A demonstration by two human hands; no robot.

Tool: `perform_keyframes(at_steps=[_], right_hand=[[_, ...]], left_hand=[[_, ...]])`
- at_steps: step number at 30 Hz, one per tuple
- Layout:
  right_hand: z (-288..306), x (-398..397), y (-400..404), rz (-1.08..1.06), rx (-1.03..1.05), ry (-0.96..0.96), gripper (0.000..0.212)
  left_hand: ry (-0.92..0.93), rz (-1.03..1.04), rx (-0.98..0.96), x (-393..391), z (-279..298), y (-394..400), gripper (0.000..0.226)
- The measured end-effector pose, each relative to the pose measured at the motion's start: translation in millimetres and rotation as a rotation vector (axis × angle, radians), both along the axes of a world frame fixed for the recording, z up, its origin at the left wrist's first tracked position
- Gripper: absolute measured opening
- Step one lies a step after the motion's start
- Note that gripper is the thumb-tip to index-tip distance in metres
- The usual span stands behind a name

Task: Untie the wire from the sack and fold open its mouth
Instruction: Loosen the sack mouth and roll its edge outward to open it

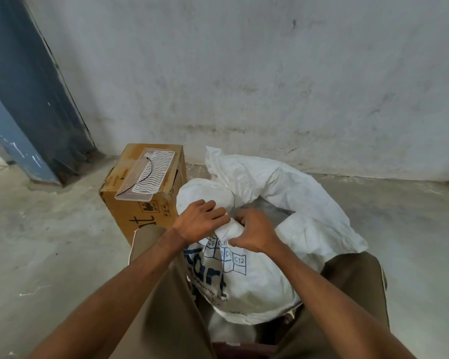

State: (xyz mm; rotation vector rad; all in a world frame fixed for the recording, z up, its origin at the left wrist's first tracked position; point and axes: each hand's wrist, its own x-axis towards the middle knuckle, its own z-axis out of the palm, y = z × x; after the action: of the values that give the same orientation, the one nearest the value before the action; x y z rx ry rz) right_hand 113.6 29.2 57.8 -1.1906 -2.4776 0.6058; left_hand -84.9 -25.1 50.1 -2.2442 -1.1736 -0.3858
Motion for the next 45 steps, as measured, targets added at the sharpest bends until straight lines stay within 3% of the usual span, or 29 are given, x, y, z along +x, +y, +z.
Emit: perform_keyframes(at_steps=[2,5,8,11,15,18,22,24,27,30,32,34,37,39,45], right_hand=[[-9.2,-1.6,-2.9,-0.006,0.057,0.068,0.026],[-17.6,0.4,-7.3,0.015,0.17,0.039,0.022],[-25.6,1.1,-17.5,0.028,0.376,-0.107,0.047],[-32.3,3.9,-27.3,0.047,0.443,-0.12,0.055],[-25.6,-0.2,-17.2,-0.048,0.138,-0.004,0.05],[-23.6,-6.1,-7.7,-0.118,-0.044,0.079,0.063],[-24.8,-13.5,-2.8,-0.045,-0.077,-0.003,0.04],[-30.8,-17.4,-3.9,-0.06,-0.045,0.002,0.031],[-42.9,-20.8,-11.1,-0.075,0.05,0.029,0.026],[-49.8,-23.8,-18.3,-0.048,0.139,0.065,0.026],[-50.0,-26.6,-21.3,-0.006,0.212,0.043,0.03],[-52.1,-27.1,-22.0,0.006,0.264,0.016,0.034],[-53.0,-23.4,-20.4,0.0,0.283,-0.01,0.037],[-54.5,-20.9,-19.0,0.009,0.306,-0.009,0.037],[-56.9,-17.7,-17.2,-0.001,0.308,0.045,0.035]], left_hand=[[-0.152,0.017,-0.212,-2.4,6.5,1.9,0.05],[-0.308,0.137,-0.553,-6.2,13.4,3.0,0.083],[-0.196,0.249,-0.731,-3.9,18.2,8.9,0.082],[-0.052,0.212,-0.618,5.3,19.8,12.7,0.056],[0.1,0.107,-0.346,3.5,6.3,7.1,0.031],[0.051,0.086,-0.182,-3.5,-9.2,2.1,0.029],[-0.067,0.06,-0.128,-3.3,-19.4,1.4,0.033],[-0.266,0.049,-0.26,-4.9,-14.0,1.3,0.034],[-0.913,0.116,-0.602,-2.6,-8.8,-8.4,0.055],[-1.569,0.508,-0.558,9.2,-16.9,-8.5,0.067],[-1.742,0.782,-0.56,14.0,-22.1,-0.5,0.078],[-1.875,0.864,-0.588,16.2,-28.7,8.4,0.075],[-2.106,0.881,-0.509,15.8,-28.9,17.0,0.047],[-2.27,0.914,-0.553,14.3,-23.7,18.0,0.031],[-2.647,0.647,-0.728,2.7,-0.7,12.4,0.044]])
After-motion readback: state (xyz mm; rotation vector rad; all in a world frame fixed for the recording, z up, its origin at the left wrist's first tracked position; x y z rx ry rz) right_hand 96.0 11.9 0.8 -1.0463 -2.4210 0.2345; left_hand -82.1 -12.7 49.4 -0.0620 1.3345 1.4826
